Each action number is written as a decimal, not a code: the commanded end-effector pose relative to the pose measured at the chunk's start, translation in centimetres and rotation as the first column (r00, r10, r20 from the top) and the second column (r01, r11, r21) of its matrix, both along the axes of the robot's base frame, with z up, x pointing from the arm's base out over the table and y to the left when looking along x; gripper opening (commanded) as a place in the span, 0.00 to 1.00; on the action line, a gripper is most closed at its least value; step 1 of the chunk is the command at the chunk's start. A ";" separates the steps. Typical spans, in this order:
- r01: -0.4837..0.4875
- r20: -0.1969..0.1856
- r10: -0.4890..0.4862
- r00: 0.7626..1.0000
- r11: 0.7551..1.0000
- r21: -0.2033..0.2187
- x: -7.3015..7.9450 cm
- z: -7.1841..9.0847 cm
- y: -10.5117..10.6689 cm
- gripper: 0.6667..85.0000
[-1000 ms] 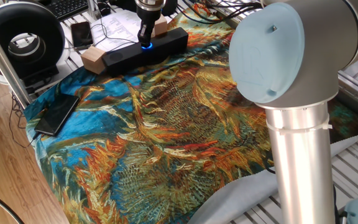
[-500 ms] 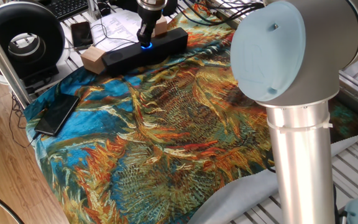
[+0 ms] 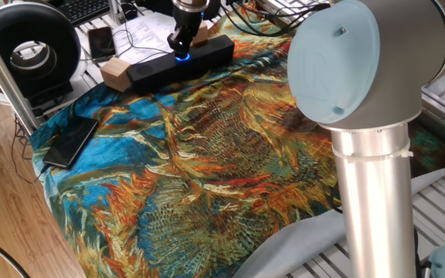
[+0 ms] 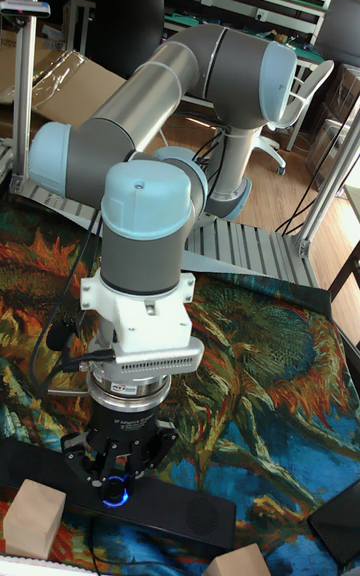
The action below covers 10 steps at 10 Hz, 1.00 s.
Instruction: Turn the knob to increase the volume of the speaker
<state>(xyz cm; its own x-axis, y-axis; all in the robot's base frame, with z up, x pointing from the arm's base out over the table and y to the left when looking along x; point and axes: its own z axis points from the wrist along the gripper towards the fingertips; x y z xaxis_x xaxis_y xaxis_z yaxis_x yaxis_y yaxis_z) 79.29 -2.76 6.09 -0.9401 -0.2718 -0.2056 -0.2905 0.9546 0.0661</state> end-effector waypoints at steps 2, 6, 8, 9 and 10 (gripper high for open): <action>0.140 -0.025 -0.139 0.990 0.989 0.040 0.3 -0.2 0.1 0.29; 0.271 -0.049 -0.268 0.962 0.961 0.058 0.0 0.1 -0.2 0.27; 0.318 -0.071 -0.313 0.947 0.946 0.065 -0.9 0.7 -0.4 0.26; 0.343 -0.080 -0.337 0.938 0.937 0.071 -0.9 0.6 -0.2 0.25; 0.357 -0.088 -0.350 0.933 0.931 0.081 -0.8 0.5 0.1 0.25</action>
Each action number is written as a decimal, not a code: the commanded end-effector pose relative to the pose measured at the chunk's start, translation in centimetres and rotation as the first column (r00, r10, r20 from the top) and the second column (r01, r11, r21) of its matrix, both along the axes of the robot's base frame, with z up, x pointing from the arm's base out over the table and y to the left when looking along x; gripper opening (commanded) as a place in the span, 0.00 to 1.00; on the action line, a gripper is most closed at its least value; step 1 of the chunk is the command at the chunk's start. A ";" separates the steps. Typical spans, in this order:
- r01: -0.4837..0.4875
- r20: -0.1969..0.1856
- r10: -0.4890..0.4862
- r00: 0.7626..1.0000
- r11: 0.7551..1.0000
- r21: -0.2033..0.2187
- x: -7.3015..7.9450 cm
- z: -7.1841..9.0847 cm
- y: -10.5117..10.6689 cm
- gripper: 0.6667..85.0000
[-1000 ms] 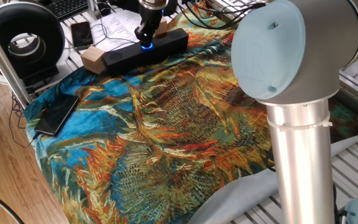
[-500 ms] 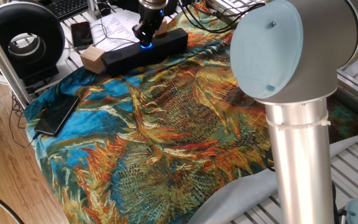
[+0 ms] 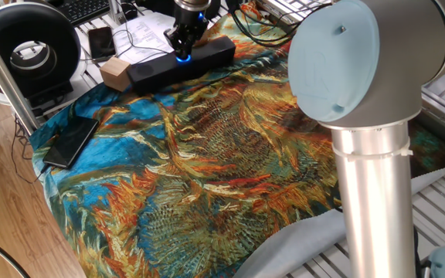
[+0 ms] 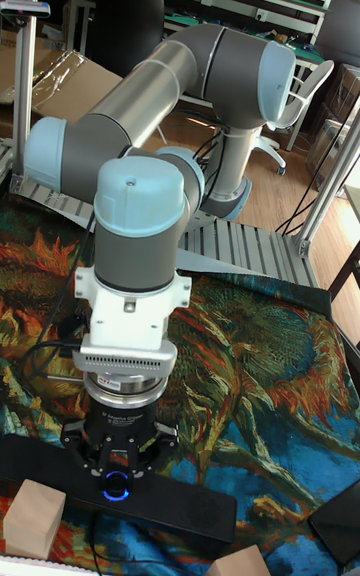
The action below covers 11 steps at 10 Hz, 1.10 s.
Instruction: Turn the knob to increase the volume of the speaker
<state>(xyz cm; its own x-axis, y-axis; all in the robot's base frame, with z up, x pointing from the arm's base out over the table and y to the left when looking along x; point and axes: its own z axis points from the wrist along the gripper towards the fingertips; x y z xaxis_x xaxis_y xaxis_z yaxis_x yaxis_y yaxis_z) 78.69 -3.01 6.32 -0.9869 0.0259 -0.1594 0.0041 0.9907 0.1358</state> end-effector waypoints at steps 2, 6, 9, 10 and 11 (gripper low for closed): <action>0.056 -0.022 -0.054 0.998 0.995 0.079 -0.2 0.4 1.7 0.49; 0.014 -0.033 -0.012 0.999 0.998 0.067 -0.7 0.1 1.8 0.59; -0.105 -0.031 0.106 0.994 0.994 0.011 -1.2 0.0 0.7 0.49; -0.123 -0.029 0.123 0.992 0.992 -0.004 -1.2 0.0 0.5 0.48; -0.135 -0.025 0.134 0.991 0.991 -0.013 -1.1 -0.1 0.3 0.48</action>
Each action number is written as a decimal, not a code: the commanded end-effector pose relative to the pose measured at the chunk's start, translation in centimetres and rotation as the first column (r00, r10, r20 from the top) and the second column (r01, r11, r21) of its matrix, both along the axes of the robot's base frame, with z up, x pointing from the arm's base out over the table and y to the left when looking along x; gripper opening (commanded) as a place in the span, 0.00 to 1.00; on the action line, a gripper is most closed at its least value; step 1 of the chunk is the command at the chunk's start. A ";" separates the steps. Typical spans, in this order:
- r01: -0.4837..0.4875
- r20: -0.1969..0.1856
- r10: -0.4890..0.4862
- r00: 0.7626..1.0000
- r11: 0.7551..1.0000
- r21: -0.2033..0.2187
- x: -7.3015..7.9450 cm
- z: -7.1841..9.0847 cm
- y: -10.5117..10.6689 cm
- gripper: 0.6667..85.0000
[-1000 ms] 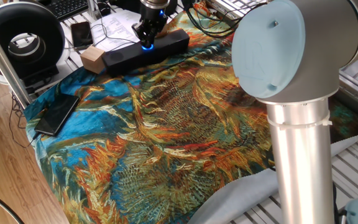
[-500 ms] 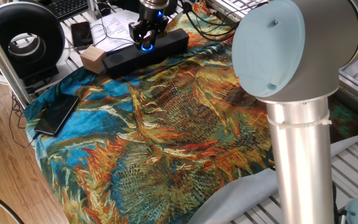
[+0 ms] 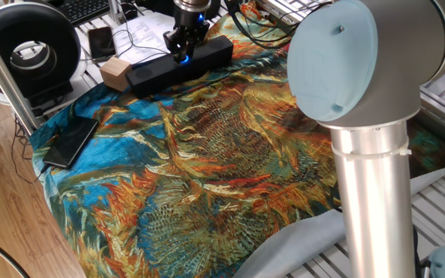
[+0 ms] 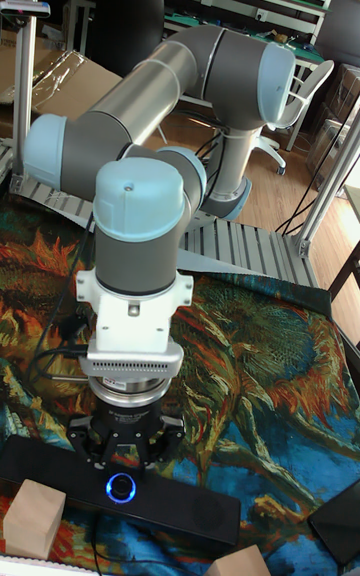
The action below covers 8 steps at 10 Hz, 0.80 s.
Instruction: Turn the knob to increase the volume of the speaker
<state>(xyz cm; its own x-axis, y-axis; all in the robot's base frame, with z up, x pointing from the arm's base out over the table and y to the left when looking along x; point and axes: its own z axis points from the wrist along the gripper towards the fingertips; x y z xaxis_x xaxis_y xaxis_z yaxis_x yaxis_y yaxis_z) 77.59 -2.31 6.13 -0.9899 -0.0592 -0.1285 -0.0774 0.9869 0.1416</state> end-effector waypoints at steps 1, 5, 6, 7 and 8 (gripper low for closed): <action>-0.070 0.007 0.070 0.998 0.997 -0.021 -0.1 0.1 -0.4 0.48; -0.271 -0.007 0.272 0.962 0.956 -0.114 -0.3 0.5 -1.1 0.46; -0.277 -0.009 0.278 0.961 0.953 -0.124 -0.2 0.6 -1.0 0.45; -0.257 0.005 0.260 0.966 0.959 -0.116 0.2 0.6 -0.4 0.44; -0.255 0.011 0.258 0.966 0.960 -0.116 0.4 0.7 0.0 0.43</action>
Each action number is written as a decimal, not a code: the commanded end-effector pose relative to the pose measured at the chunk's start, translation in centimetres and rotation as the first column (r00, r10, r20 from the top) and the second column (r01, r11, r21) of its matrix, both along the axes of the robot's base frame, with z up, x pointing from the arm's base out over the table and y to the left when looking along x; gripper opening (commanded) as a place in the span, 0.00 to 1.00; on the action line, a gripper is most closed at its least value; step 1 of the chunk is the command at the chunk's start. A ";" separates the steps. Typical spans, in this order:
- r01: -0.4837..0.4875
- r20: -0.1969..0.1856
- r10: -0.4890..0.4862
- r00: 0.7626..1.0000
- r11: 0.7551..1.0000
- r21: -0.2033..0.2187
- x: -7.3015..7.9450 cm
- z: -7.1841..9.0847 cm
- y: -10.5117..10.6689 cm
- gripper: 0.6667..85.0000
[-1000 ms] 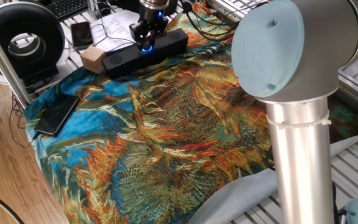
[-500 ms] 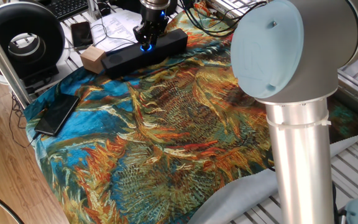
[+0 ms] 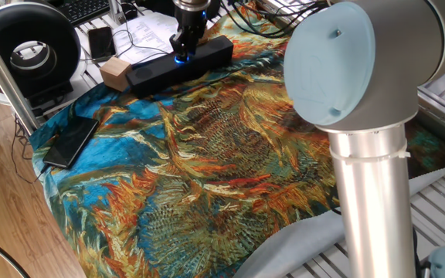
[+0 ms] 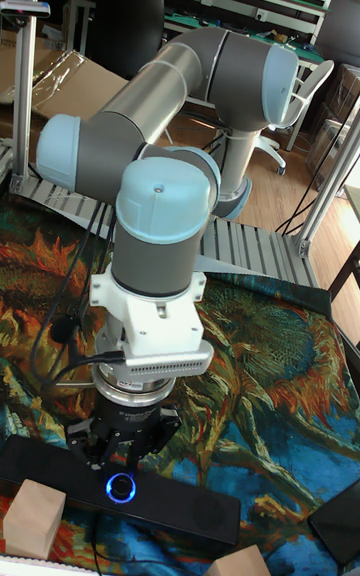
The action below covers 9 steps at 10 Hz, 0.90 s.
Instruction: Turn the knob to increase the volume of the speaker
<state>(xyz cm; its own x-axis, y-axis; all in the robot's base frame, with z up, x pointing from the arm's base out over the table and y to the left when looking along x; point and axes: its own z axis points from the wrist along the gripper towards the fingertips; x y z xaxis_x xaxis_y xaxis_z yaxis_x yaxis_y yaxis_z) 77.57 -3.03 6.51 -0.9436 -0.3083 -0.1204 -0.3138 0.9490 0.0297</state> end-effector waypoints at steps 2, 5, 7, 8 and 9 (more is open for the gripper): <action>-0.011 -0.005 0.011 1.000 1.000 -0.005 0.2 0.8 1.4 0.41; -0.038 -0.033 0.038 0.999 0.999 -0.013 -0.5 0.9 1.5 0.40; -0.053 -0.045 0.051 0.998 0.998 -0.030 -0.8 0.8 1.1 0.40; -0.054 -0.047 0.053 0.997 0.998 -0.032 -0.8 0.7 1.0 0.40; -0.058 -0.049 0.056 0.997 0.998 -0.032 -0.8 0.7 1.0 0.40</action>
<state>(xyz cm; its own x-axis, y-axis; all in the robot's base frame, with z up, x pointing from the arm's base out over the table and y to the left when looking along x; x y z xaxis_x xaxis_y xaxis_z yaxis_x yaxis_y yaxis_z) 76.87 -2.11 7.12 -0.9308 -0.3590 -0.0693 -0.3604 0.9328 0.0082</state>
